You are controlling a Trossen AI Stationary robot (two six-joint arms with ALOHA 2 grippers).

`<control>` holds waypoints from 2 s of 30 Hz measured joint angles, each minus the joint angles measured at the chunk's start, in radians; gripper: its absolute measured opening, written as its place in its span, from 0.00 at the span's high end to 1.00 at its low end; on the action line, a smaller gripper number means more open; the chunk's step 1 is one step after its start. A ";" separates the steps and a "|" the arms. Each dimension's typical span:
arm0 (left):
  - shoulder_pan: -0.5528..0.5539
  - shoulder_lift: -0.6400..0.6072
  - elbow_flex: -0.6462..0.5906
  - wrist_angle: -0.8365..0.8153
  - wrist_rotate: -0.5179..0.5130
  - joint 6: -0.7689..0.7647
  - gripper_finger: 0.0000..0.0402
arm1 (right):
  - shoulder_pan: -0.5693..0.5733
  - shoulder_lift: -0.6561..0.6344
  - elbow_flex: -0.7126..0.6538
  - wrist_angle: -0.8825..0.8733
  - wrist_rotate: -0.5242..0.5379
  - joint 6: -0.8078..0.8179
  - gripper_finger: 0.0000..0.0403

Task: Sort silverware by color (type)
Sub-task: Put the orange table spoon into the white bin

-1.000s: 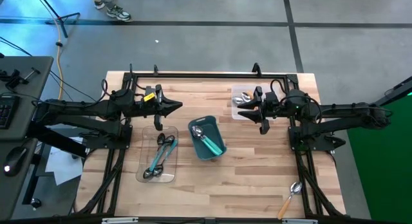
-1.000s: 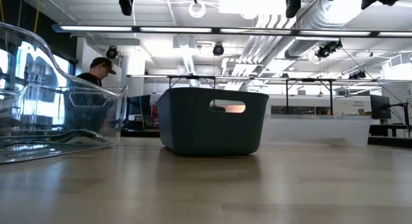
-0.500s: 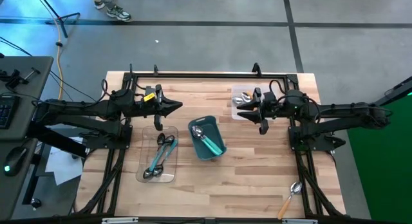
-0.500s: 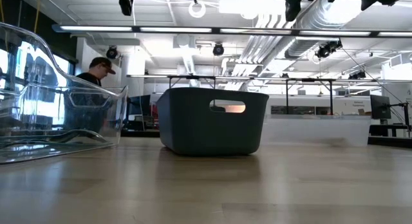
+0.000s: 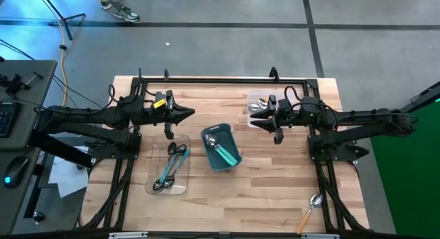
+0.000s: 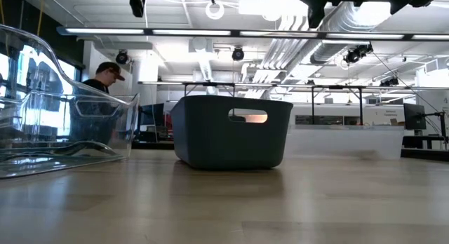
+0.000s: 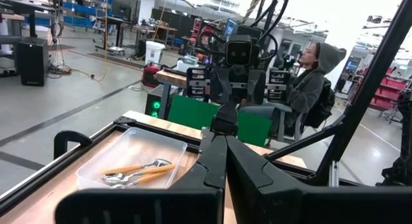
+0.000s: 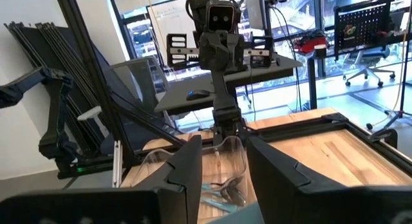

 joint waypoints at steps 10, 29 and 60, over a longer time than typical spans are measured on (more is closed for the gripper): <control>0.000 0.000 0.000 -0.002 0.000 0.007 1.00 | 0.000 0.003 0.000 0.001 0.000 0.000 0.73; 0.000 0.000 0.000 0.001 0.000 0.007 1.00 | 0.000 0.003 0.000 0.001 0.025 0.055 0.73; 0.000 0.000 0.000 0.003 -0.021 0.008 1.00 | 0.172 0.374 0.510 -1.234 -0.164 0.678 0.73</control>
